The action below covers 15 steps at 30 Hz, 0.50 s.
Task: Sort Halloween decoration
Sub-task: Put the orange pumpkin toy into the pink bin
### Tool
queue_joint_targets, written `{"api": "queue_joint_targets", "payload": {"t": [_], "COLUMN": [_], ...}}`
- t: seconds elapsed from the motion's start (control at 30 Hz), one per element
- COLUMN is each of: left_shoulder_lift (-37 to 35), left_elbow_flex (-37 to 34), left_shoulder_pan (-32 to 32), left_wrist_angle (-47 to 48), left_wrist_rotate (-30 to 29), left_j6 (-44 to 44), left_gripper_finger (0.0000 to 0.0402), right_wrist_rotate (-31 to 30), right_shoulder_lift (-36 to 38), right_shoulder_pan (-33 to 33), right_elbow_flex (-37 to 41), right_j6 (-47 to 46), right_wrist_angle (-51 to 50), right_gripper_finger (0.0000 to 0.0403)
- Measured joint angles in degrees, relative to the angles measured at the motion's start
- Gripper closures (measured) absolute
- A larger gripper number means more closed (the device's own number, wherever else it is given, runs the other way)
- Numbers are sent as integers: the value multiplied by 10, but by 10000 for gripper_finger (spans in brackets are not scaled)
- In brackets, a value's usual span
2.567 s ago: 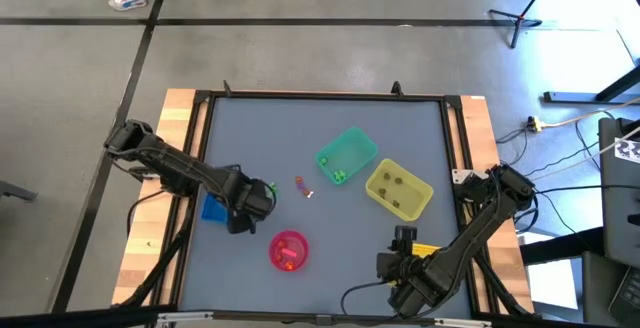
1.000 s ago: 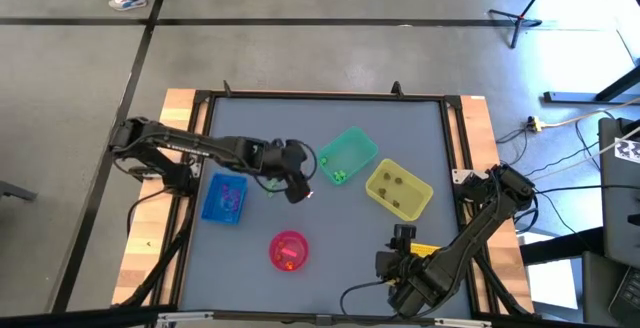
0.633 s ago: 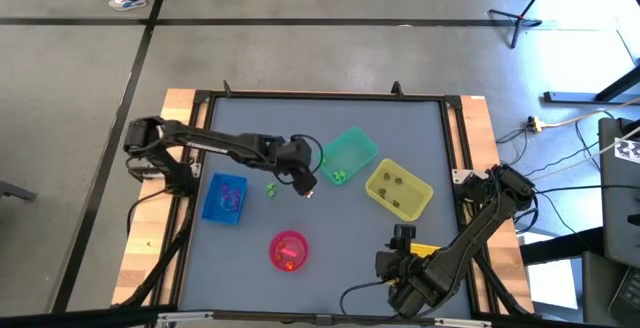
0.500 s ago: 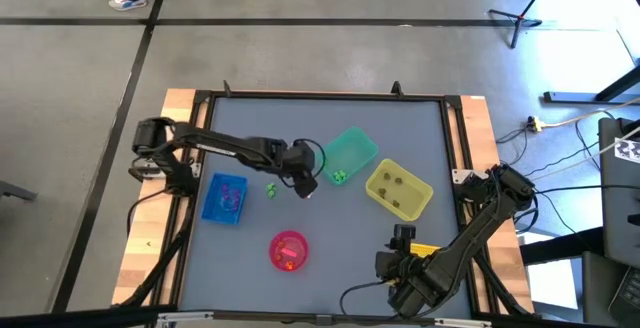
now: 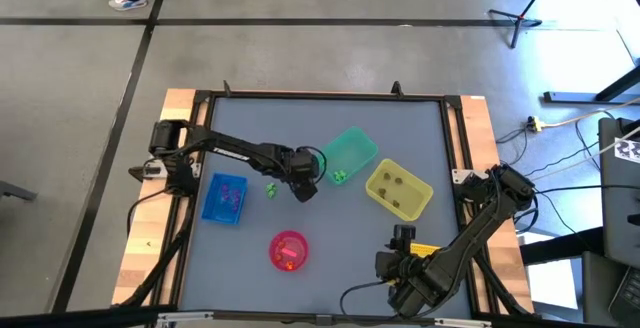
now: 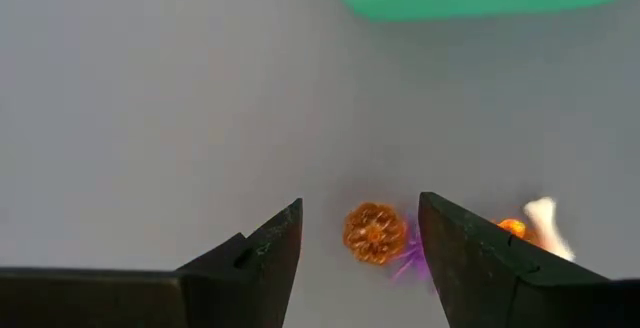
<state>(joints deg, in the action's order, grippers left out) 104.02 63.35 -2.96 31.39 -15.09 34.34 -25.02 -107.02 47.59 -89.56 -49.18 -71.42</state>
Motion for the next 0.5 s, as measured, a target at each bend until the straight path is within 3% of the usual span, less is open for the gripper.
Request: {"api": "queue_joint_targets", "payload": {"t": [0.5], "left_shoulder_lift": [4], "left_elbow_flex": [0], "left_shoulder_pan": [17], "left_wrist_angle": [10], "left_wrist_rotate": [-3], "left_j6": [15], "left_gripper_finger": [218], "right_wrist_rotate": [0], "right_shoulder_lift": [0], "right_shoulder_pan": [0], "right_elbow_flex": [0], "right_j6": [0], "right_wrist_angle": [12], "right_gripper_finger": [214]}}
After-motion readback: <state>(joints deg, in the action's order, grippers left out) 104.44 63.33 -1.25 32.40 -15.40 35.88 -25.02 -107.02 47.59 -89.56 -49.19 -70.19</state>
